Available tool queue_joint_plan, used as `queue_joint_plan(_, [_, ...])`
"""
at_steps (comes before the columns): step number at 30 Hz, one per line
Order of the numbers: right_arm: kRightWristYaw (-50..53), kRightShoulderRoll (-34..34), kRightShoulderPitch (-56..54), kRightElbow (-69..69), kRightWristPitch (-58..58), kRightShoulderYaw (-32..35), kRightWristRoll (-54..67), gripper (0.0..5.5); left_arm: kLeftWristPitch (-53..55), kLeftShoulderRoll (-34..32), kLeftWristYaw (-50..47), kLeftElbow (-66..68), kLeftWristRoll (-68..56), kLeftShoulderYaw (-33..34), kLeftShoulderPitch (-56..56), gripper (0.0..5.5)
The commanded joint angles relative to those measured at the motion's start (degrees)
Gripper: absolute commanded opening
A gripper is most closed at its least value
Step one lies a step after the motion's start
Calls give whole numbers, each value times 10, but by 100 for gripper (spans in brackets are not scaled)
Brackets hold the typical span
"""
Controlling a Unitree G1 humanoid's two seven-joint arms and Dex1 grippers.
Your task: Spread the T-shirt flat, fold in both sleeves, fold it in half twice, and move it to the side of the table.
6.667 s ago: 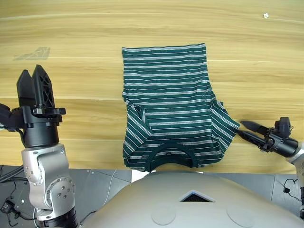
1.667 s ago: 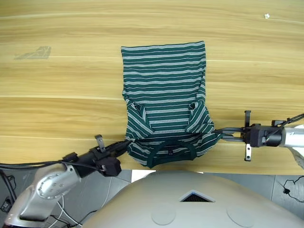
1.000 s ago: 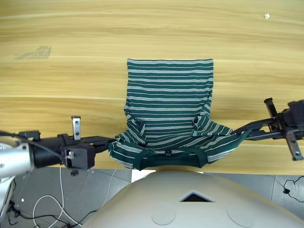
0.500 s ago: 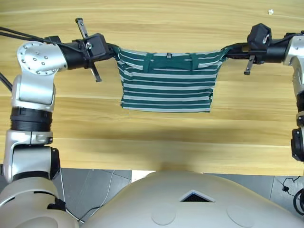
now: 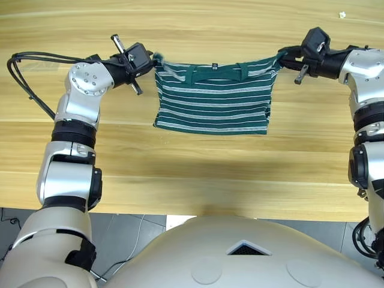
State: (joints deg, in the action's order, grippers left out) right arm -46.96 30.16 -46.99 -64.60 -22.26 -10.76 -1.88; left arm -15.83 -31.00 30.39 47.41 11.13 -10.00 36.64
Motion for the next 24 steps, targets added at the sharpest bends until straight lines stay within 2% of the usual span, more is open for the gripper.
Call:
queue_joint_plan(1, [112,7,-16,-41,20,-1,-52,161,15,26,-53,51,-20,37,36,159])
queue_joint_plan(9, [87,-31,10,-8,-15,11,-47,322,3,36,-35,-9,-70,77,-40,305])
queue_joint_plan(11, [76,-49,14,21,-38,18,-35,354,3,38,-49,-48,-83,93,-60,311])
queue_joint_plan(14, [85,-68,11,35,-59,9,-51,359,15,45,-64,-108,-98,110,-82,311])
queue_joint_plan(16, [109,-73,6,11,-61,-21,-94,359,13,50,-66,-142,-93,105,-96,311])
queue_joint_plan(19, [230,-64,-16,-42,-71,-131,-247,359,28,56,-66,-182,-95,104,-101,311])
queue_joint_plan(24, [326,-64,-39,-113,-22,-222,-370,359,48,54,-73,-226,-89,108,-106,311])
